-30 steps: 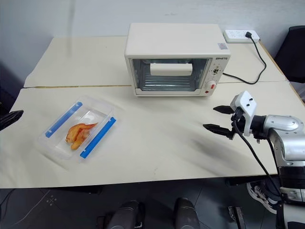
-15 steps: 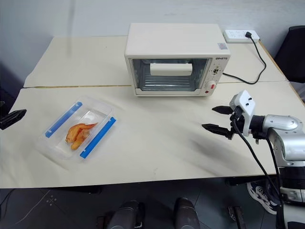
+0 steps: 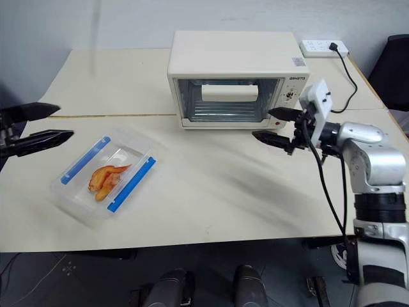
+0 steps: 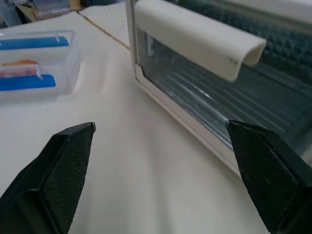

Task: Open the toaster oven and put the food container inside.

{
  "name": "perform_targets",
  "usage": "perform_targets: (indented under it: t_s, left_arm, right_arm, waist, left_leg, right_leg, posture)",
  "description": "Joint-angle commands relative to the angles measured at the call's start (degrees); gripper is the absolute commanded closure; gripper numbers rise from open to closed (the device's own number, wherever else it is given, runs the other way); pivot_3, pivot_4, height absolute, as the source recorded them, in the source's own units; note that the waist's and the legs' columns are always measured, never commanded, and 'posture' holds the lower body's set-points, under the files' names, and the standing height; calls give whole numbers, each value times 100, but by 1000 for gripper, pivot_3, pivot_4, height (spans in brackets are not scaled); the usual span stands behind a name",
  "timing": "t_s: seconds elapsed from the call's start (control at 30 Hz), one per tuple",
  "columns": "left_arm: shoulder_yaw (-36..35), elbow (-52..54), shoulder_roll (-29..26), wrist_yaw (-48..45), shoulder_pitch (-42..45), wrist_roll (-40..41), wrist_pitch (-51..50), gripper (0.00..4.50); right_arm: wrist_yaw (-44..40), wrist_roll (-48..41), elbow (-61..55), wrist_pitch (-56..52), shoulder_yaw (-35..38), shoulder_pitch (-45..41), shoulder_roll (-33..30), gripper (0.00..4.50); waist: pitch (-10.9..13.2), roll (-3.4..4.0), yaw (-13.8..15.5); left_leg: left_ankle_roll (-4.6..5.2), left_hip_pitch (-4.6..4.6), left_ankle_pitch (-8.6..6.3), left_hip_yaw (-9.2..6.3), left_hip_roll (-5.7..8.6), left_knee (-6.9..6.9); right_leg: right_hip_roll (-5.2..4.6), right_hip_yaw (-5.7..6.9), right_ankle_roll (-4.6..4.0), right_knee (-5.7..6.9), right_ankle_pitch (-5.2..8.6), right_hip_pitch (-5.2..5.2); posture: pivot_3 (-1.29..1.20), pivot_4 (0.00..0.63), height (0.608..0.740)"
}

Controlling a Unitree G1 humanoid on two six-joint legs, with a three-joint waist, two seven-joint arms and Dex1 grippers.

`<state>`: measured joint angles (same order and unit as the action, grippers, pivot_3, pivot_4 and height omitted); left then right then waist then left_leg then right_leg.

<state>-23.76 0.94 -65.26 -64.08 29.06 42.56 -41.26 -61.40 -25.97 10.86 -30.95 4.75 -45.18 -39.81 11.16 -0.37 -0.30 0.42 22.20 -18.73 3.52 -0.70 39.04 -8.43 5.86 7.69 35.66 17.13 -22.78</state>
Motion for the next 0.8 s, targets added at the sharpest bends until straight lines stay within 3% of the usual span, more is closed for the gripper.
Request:
perform_targets:
  t_s: [0.03,0.23,0.47,0.8]
  left_arm:
    - [511,295,37,-120,757,158,-108,0]
    - [1110,144,320,-243,1583,-18,-86,0]
    - [1221,91,426,-287,1704,-123,-34,0]
    - [1547,-472,788,-252,2097,-665,352,0]
  right_arm:
    - [34,228,395,395,-178,-383,236,21]
    - [81,594,1280,870,-384,-967,613,21]
    - [9,700,1749,1120,-340,-1274,738,21]
    - [-751,41,478,580,-249,-733,603,21]
  waist:
    - [0,0,-2]
    - [1,1,-18]
    - [1,1,-114]
    - [1,1,-125]
  left_leg:
    - [0,3,0,1,0,1]
    - [0,6,0,2,1,2]
    - [-1,7,0,-1,-1,2]
    - [-1,8,1,-2,-2,3]
  right_leg:
    - [1,0,0,-1,0,-2]
    - [4,0,0,2,0,-5]
    - [6,1,0,0,0,-5]
    - [7,2,0,1,0,-5]
  posture:
    - [0,150,740]
    - [0,150,740]
    - [0,150,740]
    - [0,150,740]
